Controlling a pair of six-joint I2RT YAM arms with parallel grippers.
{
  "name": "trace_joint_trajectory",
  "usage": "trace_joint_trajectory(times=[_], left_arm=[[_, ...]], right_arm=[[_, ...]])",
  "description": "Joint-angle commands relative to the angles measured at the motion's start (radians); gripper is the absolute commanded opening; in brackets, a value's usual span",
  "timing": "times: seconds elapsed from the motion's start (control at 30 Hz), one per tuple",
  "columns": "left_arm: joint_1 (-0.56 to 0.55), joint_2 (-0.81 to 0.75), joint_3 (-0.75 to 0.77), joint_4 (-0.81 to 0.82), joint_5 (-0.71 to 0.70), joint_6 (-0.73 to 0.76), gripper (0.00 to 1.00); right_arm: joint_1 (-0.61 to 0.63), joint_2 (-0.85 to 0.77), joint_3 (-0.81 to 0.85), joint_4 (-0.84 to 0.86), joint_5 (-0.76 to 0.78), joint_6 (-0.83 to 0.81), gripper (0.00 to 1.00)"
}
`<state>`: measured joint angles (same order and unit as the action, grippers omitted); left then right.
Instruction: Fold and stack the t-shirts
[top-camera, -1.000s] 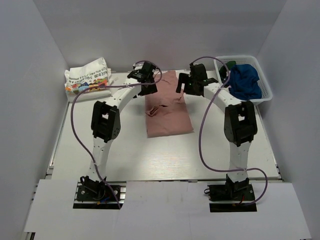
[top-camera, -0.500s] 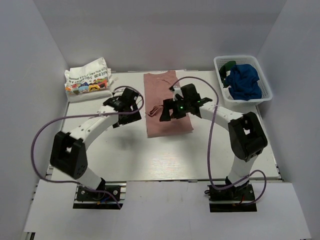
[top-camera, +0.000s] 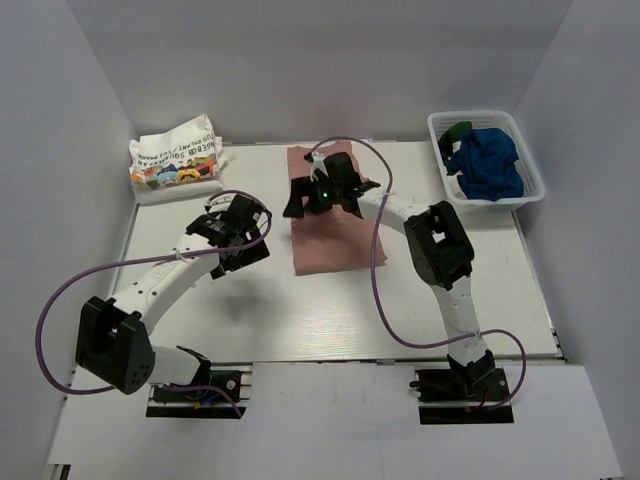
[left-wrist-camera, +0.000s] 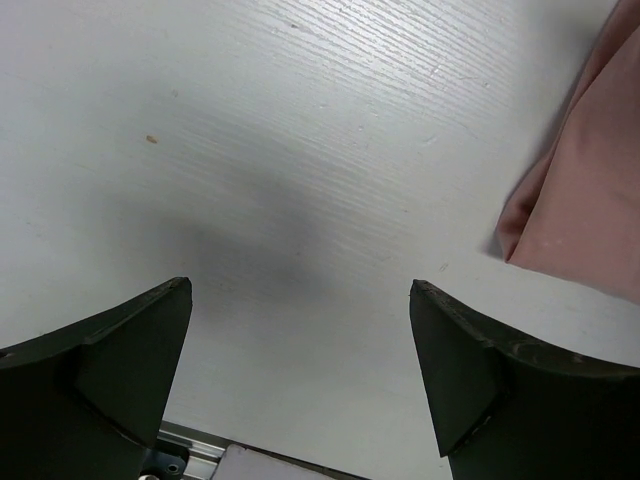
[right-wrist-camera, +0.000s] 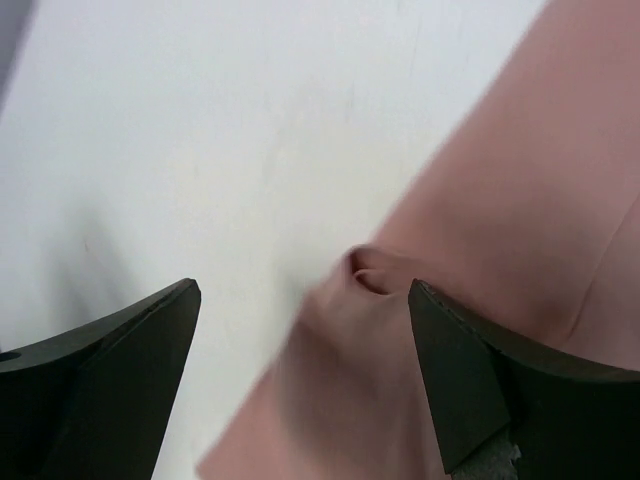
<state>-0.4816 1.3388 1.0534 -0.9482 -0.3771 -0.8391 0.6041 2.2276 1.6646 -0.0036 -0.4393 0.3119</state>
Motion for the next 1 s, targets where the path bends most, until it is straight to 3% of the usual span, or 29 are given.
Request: trace_joint_trajectory(times=[0.0, 0.07, 0.17, 0.23, 0.3, 0.47, 0.53, 0.63, 0.77, 0.97], left_arm=[[0.0, -0.004, 0.023, -0.011, -0.002, 0.009, 0.99], [-0.009, 0.013, 0.023, -0.011, 0.023, 0.023, 0.99], [-0.009, 0.057, 0.033, 0.025, 0.066, 0.054, 0.99], [-0.009, 0.086, 0.033, 0.08, 0.122, 0.087, 0.99], [-0.018, 0.111, 0.033, 0.159, 0.22, 0.123, 0.99], [-0.028, 0.178, 0.023, 0.314, 0.371, 0.184, 0.99], [-0.028, 0.221, 0.023, 0.365, 0.408, 0.184, 0.99], [-0.037, 0.296, 0.023, 0.419, 0.454, 0.193, 0.99], [-0.046, 0.379, 0.06, 0.419, 0.48, 0.213, 0.79], [-0.046, 0.402, 0.04, 0.442, 0.471, 0.213, 0.61]], right_arm=[[-0.029, 0.065, 0.162, 0.13, 0.07, 0.076, 0.9], [-0.052, 0.092, 0.244, 0.113, 0.071, 0.096, 0.9], [-0.078, 0.014, 0.172, 0.134, 0.054, 0.107, 0.9], [-0.104, -0.049, 0.008, 0.175, 0.065, 0.092, 0.9], [-0.13, -0.218, -0.152, 0.186, 0.106, 0.069, 0.9], [-0.176, -0.61, -0.622, 0.142, 0.339, 0.101, 0.9], [-0.199, -0.713, -0.704, 0.094, 0.425, 0.115, 0.9], [-0.243, -0.802, -0.834, -0.028, 0.435, 0.102, 0.9], [-0.277, -0.819, -0.893, -0.11, 0.375, 0.079, 0.9], [-0.293, -0.735, -0.89, -0.056, 0.251, 0.023, 0.9]])
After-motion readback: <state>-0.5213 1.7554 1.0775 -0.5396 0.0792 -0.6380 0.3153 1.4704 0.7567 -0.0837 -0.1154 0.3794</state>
